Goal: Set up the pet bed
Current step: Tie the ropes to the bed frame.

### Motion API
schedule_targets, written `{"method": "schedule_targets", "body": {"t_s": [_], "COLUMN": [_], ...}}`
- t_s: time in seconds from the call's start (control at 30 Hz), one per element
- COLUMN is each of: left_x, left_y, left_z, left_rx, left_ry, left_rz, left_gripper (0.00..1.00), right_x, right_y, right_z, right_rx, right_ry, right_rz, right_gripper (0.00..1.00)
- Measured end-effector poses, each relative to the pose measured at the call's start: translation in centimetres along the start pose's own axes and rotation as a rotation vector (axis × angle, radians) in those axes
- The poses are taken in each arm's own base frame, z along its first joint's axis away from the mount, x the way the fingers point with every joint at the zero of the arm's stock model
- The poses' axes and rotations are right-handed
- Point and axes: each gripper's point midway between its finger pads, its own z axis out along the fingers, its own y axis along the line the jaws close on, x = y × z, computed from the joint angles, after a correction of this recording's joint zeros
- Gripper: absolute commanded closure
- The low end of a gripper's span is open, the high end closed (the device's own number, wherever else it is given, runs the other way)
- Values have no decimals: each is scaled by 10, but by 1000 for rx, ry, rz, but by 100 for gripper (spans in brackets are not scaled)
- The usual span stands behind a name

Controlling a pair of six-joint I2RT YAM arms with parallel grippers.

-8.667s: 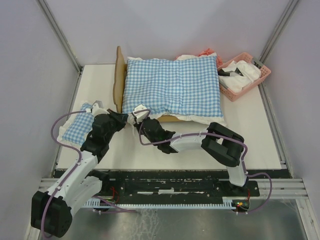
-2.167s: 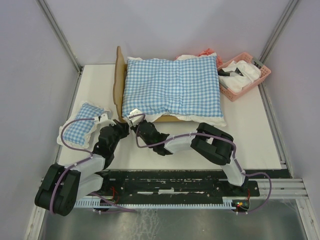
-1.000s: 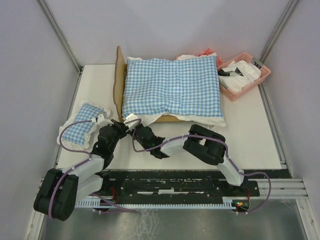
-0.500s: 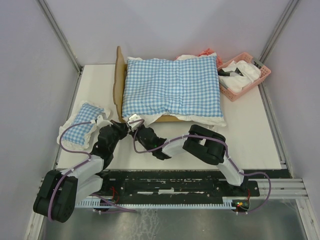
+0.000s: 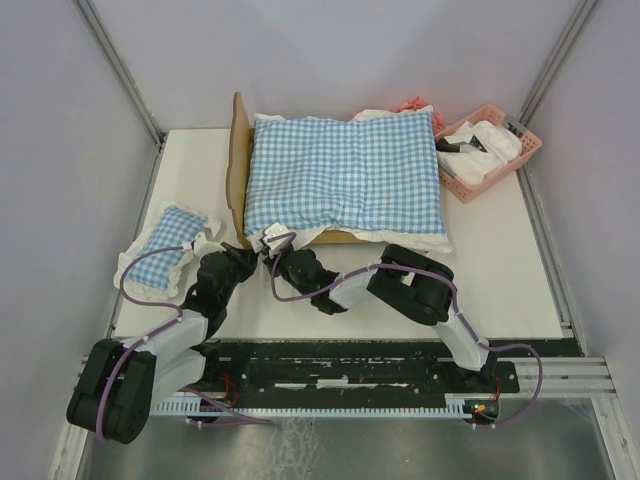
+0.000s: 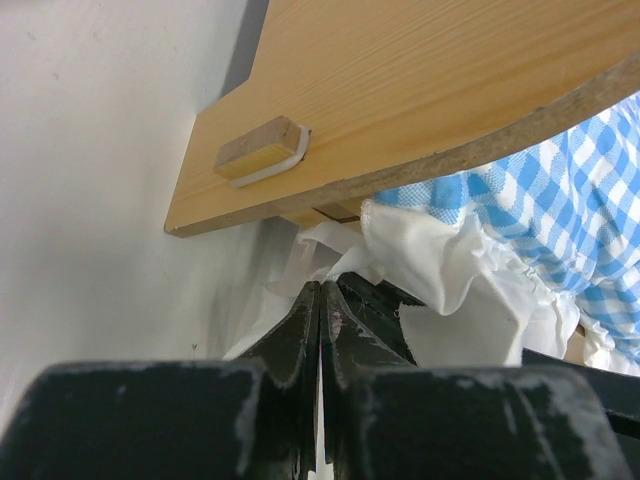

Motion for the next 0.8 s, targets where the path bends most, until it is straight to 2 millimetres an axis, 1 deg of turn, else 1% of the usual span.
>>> {"method": "schedule_targets", "body": {"t_s": [0.07, 0.23, 0.4, 0.6, 0.8], "left_x": [1, 2, 2, 0, 1], "left_y": [1, 4, 5, 3, 3], "left_z": [0, 0, 1, 1, 1], "left_rx": [-4, -19, -30, -28, -27], "left_ry": [3, 7, 8, 7, 9], "left_rz": [-4, -5, -6, -7, -8], "left_gripper": [97, 97, 97, 97, 97], "right_x": [-2, 1, 6, 20, 21], "right_y": [7, 10, 8, 0, 3], "right_z": [1, 2, 2, 3, 6], "right_rx": [-44, -89, -87, -104, -159], "right_ry": [-7, -3, 14, 81, 96], "right_rz": [3, 2, -9, -50, -101], "right_gripper": [98, 98, 98, 98, 98]}}
